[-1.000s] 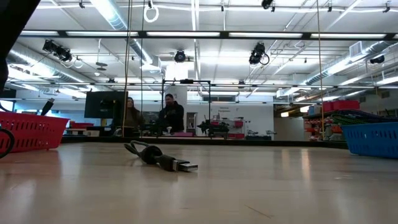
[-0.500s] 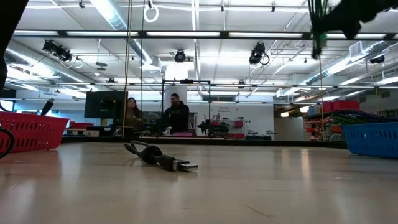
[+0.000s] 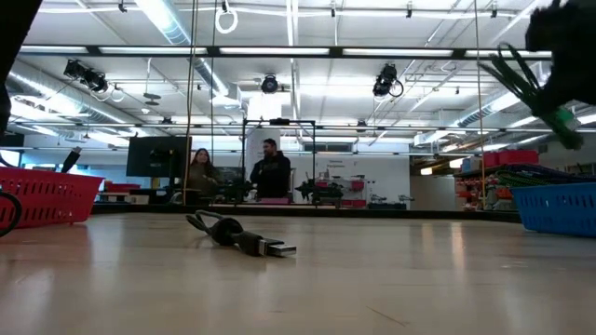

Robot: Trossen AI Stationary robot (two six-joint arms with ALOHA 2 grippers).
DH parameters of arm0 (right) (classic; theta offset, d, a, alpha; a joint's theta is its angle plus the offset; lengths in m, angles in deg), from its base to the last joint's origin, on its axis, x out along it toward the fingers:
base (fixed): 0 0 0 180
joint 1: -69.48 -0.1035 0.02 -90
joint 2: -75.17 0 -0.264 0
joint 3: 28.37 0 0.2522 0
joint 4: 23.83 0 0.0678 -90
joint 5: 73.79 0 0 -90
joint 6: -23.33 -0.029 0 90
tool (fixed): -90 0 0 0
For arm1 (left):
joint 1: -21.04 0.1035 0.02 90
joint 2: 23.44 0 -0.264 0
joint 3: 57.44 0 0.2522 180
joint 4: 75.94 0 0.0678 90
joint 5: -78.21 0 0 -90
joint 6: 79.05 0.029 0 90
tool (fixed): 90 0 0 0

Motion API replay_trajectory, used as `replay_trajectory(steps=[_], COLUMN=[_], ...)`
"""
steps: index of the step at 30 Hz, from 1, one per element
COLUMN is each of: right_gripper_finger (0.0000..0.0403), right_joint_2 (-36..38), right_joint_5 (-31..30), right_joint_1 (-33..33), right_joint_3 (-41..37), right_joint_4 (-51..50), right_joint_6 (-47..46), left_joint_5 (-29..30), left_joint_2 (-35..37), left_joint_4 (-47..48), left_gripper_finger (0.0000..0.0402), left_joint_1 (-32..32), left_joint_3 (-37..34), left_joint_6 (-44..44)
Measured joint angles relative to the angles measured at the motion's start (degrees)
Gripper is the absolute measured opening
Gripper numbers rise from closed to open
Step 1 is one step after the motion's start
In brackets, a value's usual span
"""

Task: Pick & Place USB Port
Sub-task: Put the green charger cable into the blue bin

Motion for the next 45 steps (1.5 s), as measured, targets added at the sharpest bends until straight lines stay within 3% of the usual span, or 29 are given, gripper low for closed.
replay_trajectory(steps=[3, 7, 19, 33, 45], right_gripper_finger=[0.001, 0.001, 0.001, 0.001, 0.001], right_joint_2=[0.01, -0.04, -0.44, -4.8, -7.68], right_joint_5=[4.04, 9.34, 6.21, 10.08, 3.33], right_joint_1=[-0.63, -1.52, -1.78, -1.78, -1.75], right_joint_3=[0.0, 0.01, 0.13, 0.13, -0.98], right_joint_4=[-5.2, -4.54, -7.59, -8.1, -7.45], right_joint_6=[-6.46, -8.67, -10.54, -6.11, -13.46], left_joint_5=[0.0, -0.02, -2.83, -2.89, -2.89], left_joint_2=[0.0, -0.02, -0.04, -0.04, -0.06], left_joint_4=[0.32, 0.63, 1.56, 5.0, 5.0], left_gripper_finger=[0.0133, 0.0133, 0.0133, 0.0133, 0.0133], left_joint_1=[0.04, 0.13, 0.13, 0.07, 0.07], left_joint_3=[0.0, 0.0, 0.0, 0.0, 0.0], left_joint_6=[0.01, 0.2, -0.55, -3.28, -3.28])
